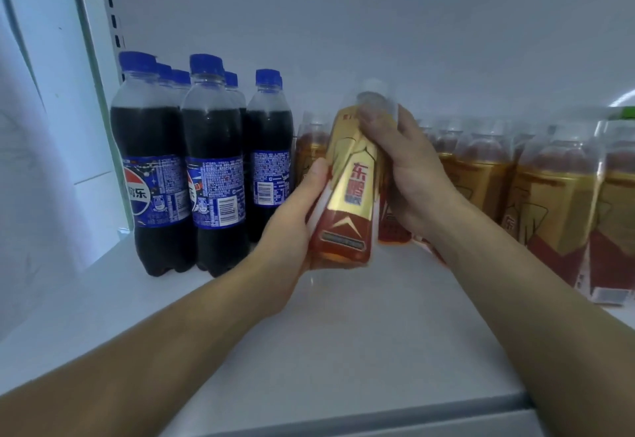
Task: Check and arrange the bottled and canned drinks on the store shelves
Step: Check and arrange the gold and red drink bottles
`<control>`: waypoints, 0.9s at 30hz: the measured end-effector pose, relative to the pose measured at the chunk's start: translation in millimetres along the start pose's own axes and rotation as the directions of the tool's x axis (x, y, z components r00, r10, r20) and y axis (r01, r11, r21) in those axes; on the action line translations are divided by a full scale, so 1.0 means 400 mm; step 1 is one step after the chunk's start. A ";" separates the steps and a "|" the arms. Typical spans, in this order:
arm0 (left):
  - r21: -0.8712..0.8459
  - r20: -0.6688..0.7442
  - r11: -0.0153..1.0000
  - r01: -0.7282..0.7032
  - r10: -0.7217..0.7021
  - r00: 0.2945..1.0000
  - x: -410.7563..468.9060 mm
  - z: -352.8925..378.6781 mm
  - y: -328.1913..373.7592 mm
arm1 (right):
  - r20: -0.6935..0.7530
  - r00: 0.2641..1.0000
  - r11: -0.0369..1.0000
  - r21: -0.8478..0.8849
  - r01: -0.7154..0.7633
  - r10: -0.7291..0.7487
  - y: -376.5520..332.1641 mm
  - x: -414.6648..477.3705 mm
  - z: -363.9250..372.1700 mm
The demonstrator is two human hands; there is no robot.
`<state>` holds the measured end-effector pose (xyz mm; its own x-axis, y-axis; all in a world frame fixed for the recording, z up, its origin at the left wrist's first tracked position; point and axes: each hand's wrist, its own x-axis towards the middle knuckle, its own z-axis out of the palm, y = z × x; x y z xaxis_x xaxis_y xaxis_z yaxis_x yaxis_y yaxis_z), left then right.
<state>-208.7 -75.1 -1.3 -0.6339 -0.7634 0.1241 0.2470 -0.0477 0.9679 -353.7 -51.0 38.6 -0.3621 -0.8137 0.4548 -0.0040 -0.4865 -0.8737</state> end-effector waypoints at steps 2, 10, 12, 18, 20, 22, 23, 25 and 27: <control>-0.062 0.041 0.995 0.074 -0.072 0.997 -0.006 -0.006 0.007 | 0.087 0.994 0.989 0.125 -0.078 0.067 0.000 -0.001 0.003; 0.069 0.029 0.997 -0.041 0.039 0.999 0.001 0.002 -0.003 | -0.061 0.996 0.984 -0.171 0.059 -0.070 0.013 0.011 -0.010; 0.041 0.012 0.999 -0.021 0.020 1.000 -0.001 -0.002 -0.005 | 0.033 0.999 0.999 -0.039 -0.012 0.013 0.009 0.006 -0.007; -0.055 0.061 0.998 0.003 0.000 0.998 -0.005 -0.007 0.010 | 0.018 0.997 0.997 0.026 0.073 -0.073 -0.007 0.000 -0.006; -0.049 0.033 0.998 -0.043 0.044 0.998 -0.005 -0.001 0.007 | -0.066 0.985 0.980 -0.131 0.152 -0.162 -0.003 -0.002 -0.002; -0.047 0.005 0.996 -0.074 0.074 0.997 -0.003 -0.002 0.004 | -0.064 0.987 0.980 -0.145 0.138 -0.149 0.001 -0.004 0.001; -0.043 0.008 0.997 -0.064 0.064 0.998 -0.003 -0.006 0.003 | -0.015 0.994 0.990 -0.096 0.104 -0.106 0.001 -0.005 0.002; -0.060 0.066 0.998 0.018 -0.014 0.998 -0.011 -0.011 0.009 | 0.113 0.994 0.998 0.062 0.001 -0.008 -0.010 -0.012 0.007; -0.071 0.120 0.994 0.081 -0.072 0.990 -0.015 -0.013 0.010 | 0.167 0.986 0.984 0.168 -0.053 0.024 -0.017 -0.014 0.006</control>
<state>-199.9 -74.1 0.7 -0.7332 -0.6753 0.0791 0.2461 -0.1552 0.9567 -349.5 -43.7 42.3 -0.2017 -0.8670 0.4557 0.1720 -0.4894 -0.8549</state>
